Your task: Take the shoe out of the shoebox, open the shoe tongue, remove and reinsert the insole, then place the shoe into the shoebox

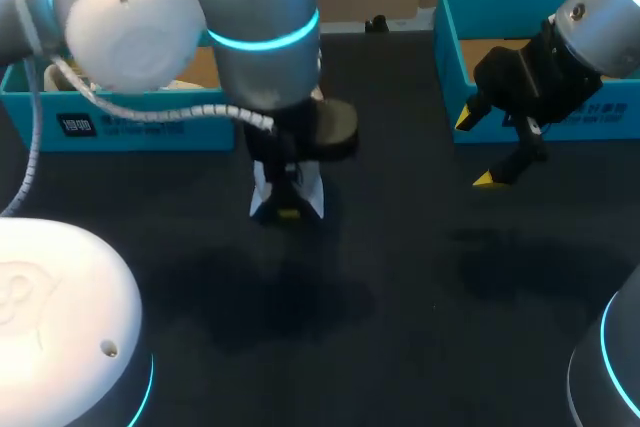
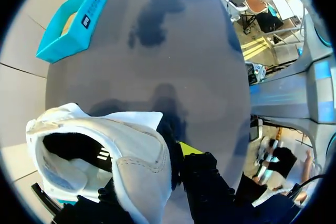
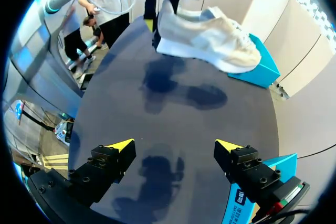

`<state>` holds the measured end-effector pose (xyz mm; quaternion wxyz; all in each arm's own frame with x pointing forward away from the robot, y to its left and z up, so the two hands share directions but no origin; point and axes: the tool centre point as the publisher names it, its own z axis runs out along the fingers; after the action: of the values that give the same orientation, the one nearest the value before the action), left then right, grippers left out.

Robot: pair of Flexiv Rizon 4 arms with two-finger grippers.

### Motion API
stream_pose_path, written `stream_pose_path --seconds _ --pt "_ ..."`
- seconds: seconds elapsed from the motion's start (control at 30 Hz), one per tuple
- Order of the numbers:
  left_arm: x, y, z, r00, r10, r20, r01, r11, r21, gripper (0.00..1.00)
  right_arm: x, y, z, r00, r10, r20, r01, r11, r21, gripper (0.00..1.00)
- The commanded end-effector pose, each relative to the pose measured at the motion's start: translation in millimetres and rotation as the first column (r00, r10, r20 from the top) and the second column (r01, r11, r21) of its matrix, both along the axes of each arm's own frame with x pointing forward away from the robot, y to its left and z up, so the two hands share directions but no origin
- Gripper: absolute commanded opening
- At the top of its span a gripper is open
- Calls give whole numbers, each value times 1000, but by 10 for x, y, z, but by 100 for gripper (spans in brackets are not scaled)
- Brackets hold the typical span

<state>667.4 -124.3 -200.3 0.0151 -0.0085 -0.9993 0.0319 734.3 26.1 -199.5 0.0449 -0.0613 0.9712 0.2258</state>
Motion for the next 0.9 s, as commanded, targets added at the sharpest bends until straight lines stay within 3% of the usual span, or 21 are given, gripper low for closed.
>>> stream_pose_path --seconds 0.03,0.53,0.9 --pt "-42 117 266 1000 -1 10 1 1000 -12 0 4 9 -11 1000 -1 0 1 1000 -2 100" --pt "-42 117 266 1000 -1 10 1 1000 -12 0 4 9 -11 1000 -1 0 1 1000 -2 100" --pt "308 699 466 999 25 34 -23 999 -43 0 4 9 -11 1000 -1 0 1 1000 -2 100"
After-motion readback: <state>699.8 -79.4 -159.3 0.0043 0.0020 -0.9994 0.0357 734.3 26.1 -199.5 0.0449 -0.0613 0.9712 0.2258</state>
